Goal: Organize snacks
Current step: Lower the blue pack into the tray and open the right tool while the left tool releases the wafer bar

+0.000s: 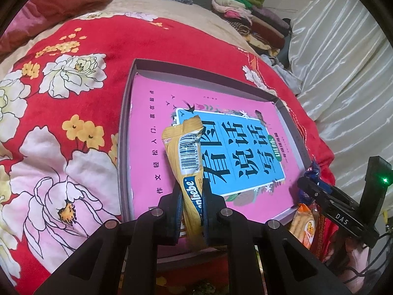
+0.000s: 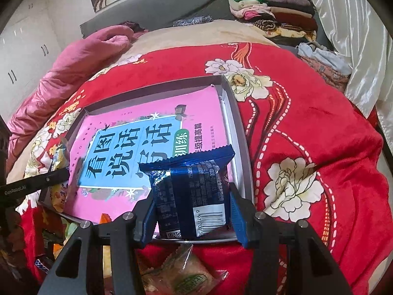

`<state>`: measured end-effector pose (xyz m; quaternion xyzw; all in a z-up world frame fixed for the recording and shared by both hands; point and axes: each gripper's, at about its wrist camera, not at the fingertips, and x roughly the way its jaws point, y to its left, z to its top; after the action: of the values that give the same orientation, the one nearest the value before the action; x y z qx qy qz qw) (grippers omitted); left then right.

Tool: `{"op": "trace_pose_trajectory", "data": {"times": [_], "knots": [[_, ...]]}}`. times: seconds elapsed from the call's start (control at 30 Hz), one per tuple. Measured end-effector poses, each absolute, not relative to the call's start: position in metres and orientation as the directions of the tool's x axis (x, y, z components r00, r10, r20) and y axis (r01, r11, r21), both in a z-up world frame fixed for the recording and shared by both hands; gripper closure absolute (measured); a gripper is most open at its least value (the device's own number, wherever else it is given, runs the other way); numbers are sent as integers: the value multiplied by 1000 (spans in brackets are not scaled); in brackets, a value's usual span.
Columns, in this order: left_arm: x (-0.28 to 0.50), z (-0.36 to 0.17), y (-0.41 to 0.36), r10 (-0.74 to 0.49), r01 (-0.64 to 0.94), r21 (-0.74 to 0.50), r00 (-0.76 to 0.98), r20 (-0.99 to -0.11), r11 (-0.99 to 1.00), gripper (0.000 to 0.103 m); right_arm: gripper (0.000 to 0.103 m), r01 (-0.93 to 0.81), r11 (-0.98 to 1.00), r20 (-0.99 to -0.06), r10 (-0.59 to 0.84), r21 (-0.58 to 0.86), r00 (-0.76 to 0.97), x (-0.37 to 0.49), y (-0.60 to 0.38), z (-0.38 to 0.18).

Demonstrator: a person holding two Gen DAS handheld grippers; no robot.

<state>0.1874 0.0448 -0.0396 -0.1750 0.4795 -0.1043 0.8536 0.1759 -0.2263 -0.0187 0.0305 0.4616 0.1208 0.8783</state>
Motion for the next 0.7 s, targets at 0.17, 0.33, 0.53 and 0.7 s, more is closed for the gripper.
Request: {"op": "trace_pose_trajectory", "data": {"times": [0.17,0.33,0.53,0.7], "knots": [[188,-41,45,-347,8,-401,516,-783,916,89,51,-183,969,-807,241,167,539,176,-226,-19],[188,-43,44,-346,6,-398,506,-790,917,89,50,-183,969,-809,239,165,537,176,-225,-20],[188,-44,44,-347,6,-399,504,-791,917,89,47,-189,967,-807,249,173,536,175,-225,-20],[187,-44,43,-347,7,-397,500,-793,918,88,47,-186,968,-804,245,169,542,174,-225,-18]]}}
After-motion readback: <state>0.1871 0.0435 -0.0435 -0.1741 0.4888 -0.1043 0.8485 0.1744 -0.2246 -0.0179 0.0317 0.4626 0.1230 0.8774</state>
